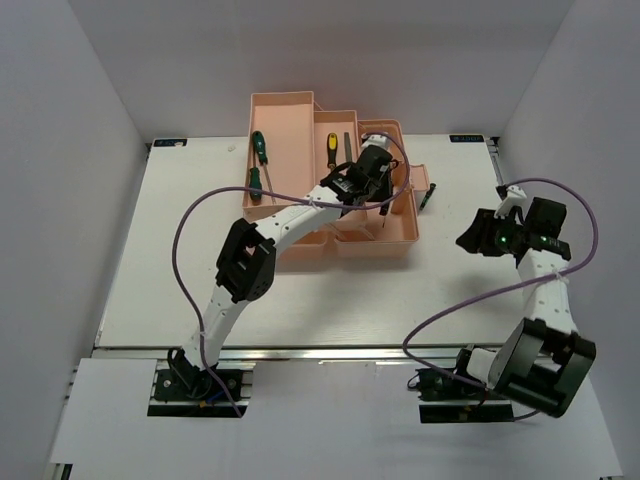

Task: Sort the tools into containers

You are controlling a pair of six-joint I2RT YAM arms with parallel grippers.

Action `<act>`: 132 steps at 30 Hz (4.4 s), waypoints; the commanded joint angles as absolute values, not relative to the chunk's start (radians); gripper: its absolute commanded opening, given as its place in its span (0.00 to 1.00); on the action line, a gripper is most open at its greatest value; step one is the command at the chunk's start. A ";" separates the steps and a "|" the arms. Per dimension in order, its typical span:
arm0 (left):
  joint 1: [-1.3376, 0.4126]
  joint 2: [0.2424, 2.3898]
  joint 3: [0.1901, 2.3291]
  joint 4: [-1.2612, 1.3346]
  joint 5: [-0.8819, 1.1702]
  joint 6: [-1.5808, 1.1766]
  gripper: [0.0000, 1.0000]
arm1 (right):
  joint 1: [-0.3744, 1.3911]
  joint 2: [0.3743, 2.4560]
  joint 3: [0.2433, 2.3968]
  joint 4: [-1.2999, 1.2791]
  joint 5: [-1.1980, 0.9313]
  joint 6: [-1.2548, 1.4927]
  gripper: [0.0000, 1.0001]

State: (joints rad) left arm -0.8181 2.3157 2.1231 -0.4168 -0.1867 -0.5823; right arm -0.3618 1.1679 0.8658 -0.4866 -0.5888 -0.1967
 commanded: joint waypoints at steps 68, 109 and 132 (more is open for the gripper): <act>-0.729 0.836 1.036 -0.707 -0.778 -0.753 0.98 | -0.136 1.907 1.371 -0.227 -0.116 0.077 0.00; -0.729 0.482 0.699 -0.851 -0.666 -1.086 0.57 | 0.295 1.591 1.500 -0.646 -1.164 -1.084 0.89; -0.729 0.350 0.690 -0.980 -0.618 -1.143 0.39 | 0.960 1.765 1.345 0.000 -0.232 -0.841 0.58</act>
